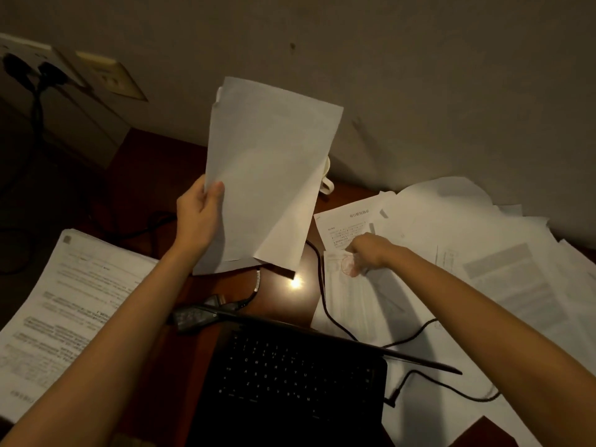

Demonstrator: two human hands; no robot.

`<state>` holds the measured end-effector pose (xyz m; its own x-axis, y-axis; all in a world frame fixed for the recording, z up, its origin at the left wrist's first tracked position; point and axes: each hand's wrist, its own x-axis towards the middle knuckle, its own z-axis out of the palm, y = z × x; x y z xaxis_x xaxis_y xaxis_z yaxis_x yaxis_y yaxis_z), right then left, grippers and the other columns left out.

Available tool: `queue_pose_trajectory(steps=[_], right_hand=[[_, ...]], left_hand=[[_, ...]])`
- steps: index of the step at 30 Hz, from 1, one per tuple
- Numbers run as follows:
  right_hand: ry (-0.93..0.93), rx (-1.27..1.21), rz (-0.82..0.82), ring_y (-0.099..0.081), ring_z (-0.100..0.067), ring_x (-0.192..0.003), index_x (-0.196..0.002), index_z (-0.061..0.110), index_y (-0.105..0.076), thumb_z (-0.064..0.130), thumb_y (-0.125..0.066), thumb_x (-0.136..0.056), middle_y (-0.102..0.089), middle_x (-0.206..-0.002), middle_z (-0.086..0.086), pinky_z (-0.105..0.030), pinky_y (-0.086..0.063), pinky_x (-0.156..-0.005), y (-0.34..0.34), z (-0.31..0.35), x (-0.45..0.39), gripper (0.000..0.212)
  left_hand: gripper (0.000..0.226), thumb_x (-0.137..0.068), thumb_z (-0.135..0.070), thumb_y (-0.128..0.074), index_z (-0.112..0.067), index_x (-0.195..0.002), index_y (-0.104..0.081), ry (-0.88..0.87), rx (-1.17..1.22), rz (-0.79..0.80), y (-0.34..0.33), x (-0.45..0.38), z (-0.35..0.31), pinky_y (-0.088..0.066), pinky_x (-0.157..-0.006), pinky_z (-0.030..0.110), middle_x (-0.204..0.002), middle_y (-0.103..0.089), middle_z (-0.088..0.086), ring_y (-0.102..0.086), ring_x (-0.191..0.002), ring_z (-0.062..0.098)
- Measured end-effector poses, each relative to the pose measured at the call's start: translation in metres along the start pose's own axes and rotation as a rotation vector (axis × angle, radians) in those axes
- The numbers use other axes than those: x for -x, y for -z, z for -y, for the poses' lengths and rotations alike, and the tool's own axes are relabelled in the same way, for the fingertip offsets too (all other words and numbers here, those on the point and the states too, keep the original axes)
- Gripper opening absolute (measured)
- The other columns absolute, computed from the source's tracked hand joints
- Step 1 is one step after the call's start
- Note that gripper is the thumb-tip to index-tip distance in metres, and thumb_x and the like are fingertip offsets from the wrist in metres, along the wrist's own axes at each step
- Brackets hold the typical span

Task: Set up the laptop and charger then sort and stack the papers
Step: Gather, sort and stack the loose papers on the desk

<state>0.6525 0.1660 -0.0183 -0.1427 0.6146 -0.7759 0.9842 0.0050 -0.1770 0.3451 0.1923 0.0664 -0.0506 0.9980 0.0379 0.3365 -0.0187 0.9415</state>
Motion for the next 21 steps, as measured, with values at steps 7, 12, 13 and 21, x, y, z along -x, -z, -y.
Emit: queue_pose_trajectory(steps=[7,12,13,21], right_hand=[[0.148,-0.109,-0.047,-0.055,-0.021,-0.071,-0.067,0.008,-0.060,0.025,-0.081,-0.070,-0.064,-0.079,-0.005,-0.032,-0.044,-0.065,0.018,-0.021,0.035,0.027],[0.152,-0.116,-0.187,-0.036,-0.016,-0.057,-0.058,0.012,-0.048,0.028,-0.079,-0.072,-0.043,-0.060,-0.002,-0.028,-0.029,-0.054,0.046,-0.018,0.061,0.037],[0.163,-0.099,-0.219,-0.035,-0.016,-0.056,-0.057,0.014,-0.044,0.029,-0.079,-0.072,-0.040,-0.059,-0.001,-0.029,-0.027,-0.054,0.054,-0.015,0.068,0.041],[0.298,-0.118,-0.652,-0.044,-0.017,-0.054,-0.050,0.023,-0.051,0.026,-0.083,-0.067,-0.047,-0.051,0.002,-0.036,-0.037,-0.055,0.147,0.020,0.152,0.036]], left_hand=[[0.013,-0.101,-0.020,-0.045,-0.020,-0.104,-0.058,-0.078,-0.044,0.080,-0.004,-0.005,-0.009,-0.049,-0.068,0.013,-0.092,-0.061,-0.012,-0.061,-0.082,-0.006],[0.015,-0.101,-0.021,-0.046,-0.018,-0.107,-0.059,-0.115,-0.141,0.140,-0.010,-0.007,-0.023,-0.047,-0.069,0.018,-0.087,-0.060,-0.014,-0.059,-0.077,-0.006],[0.015,-0.101,-0.021,-0.045,-0.017,-0.106,-0.059,-0.122,-0.157,0.150,-0.012,-0.007,-0.027,-0.046,-0.066,0.018,-0.084,-0.059,-0.014,-0.059,-0.075,-0.005],[0.021,-0.099,-0.025,-0.044,-0.011,-0.095,-0.059,-0.228,-0.227,0.143,-0.029,-0.008,-0.062,-0.040,-0.061,0.033,-0.074,-0.059,0.000,-0.054,-0.067,0.015]])
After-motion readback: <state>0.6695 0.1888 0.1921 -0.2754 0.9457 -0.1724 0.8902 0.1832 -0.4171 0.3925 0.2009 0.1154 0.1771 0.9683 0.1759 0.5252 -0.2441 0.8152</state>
